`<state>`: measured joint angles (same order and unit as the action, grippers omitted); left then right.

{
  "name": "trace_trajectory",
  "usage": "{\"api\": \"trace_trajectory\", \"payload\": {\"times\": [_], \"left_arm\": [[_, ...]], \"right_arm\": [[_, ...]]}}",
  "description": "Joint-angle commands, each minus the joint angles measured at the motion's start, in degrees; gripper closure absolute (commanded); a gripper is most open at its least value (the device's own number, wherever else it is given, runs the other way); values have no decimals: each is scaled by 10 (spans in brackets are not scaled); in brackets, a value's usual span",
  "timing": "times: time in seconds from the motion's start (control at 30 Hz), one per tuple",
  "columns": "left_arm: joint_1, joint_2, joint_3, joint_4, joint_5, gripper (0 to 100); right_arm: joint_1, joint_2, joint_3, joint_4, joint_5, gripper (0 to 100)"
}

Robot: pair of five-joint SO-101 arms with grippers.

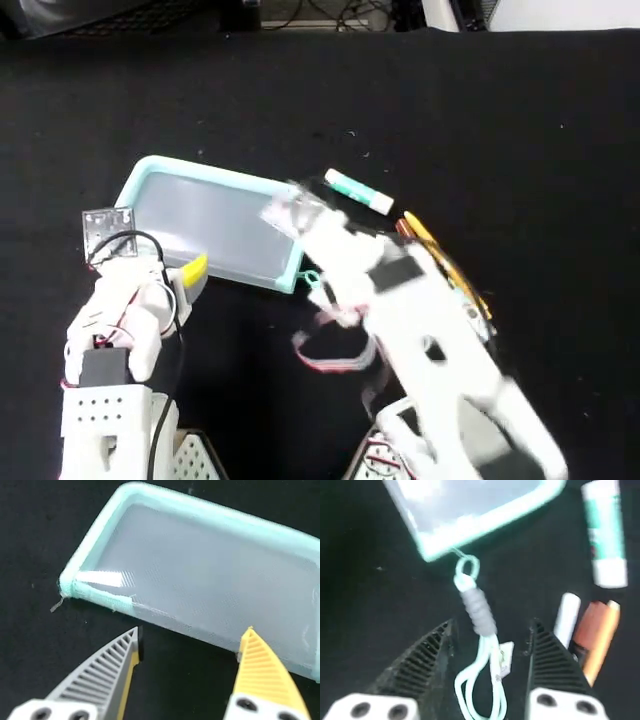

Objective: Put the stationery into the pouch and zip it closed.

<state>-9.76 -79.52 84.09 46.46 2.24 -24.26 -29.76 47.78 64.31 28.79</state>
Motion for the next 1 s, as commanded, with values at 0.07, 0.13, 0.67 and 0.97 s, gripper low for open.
{"api": "trace_trajectory", "payload": {"times": [0.07,0.13,0.67,0.97], "left_arm": [[-2,1,-3,-11,6,678],[-2,1,-3,-11,6,678],[-2,0,-8,-6,6,678],[-2,0,-8,-11,6,678]], "right_arm": [[-21,229,-123,-2,78,794],[-22,255,-136,-14,92,793],[-19,263,-20,-179,303,793],[-19,264,-20,-219,341,798]]}}
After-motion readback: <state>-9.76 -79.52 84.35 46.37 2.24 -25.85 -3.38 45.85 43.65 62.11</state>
